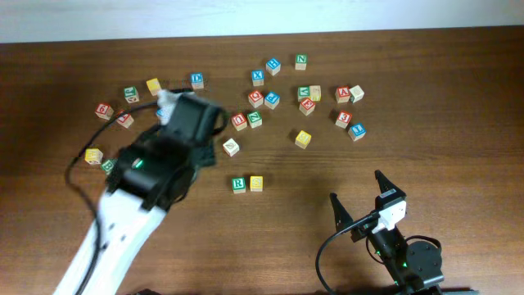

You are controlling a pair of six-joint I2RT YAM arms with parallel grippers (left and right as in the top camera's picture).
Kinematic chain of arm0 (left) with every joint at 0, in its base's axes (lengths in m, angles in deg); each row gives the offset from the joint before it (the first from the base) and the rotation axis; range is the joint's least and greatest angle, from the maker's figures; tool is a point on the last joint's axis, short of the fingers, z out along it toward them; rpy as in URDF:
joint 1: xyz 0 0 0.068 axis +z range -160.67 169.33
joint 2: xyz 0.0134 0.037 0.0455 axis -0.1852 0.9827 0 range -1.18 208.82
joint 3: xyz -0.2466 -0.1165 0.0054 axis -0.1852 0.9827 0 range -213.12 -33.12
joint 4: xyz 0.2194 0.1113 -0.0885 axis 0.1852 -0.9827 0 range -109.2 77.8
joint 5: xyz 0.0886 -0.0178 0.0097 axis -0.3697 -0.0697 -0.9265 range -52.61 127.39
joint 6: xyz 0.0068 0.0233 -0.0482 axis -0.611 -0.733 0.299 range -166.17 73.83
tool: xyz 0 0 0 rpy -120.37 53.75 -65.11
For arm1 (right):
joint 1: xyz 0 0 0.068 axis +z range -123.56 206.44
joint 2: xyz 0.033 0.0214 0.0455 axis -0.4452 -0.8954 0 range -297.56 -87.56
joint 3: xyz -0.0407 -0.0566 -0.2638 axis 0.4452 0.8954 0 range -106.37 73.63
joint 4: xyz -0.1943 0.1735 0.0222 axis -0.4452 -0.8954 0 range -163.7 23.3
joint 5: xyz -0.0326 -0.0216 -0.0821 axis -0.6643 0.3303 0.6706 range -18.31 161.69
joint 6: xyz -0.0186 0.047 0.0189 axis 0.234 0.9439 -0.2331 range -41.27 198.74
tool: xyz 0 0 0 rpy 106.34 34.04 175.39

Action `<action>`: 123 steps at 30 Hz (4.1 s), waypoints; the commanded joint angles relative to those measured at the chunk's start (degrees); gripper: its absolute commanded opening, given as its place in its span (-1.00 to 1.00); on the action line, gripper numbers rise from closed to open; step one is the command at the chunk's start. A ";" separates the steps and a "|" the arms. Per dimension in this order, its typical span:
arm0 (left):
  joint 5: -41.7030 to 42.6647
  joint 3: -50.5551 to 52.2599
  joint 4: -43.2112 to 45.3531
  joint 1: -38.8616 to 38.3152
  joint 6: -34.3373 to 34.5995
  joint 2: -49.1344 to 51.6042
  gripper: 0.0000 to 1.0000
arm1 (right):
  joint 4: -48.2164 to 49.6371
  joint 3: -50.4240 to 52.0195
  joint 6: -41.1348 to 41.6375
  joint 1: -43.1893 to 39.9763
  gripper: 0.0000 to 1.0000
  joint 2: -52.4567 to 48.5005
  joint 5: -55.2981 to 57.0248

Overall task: Spell out RSS
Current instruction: 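Lift the left gripper away and retract it toward rest, then reach the right gripper to a second yellow S block and grasp it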

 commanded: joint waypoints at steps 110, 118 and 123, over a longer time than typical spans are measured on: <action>16.26 29.46 12.35 5.29 -7.45 -35.06 0.99 | 10.84 -0.44 55.93 0.31 0.97 0.42 -23.56; 16.24 29.46 12.33 5.29 -7.45 -35.06 0.99 | -6.40 -29.14 30.91 0.31 0.96 -30.29 -19.41; 16.26 29.46 12.33 5.29 -7.45 -35.06 0.99 | -21.49 -54.51 20.44 1.51 0.96 -63.06 -13.03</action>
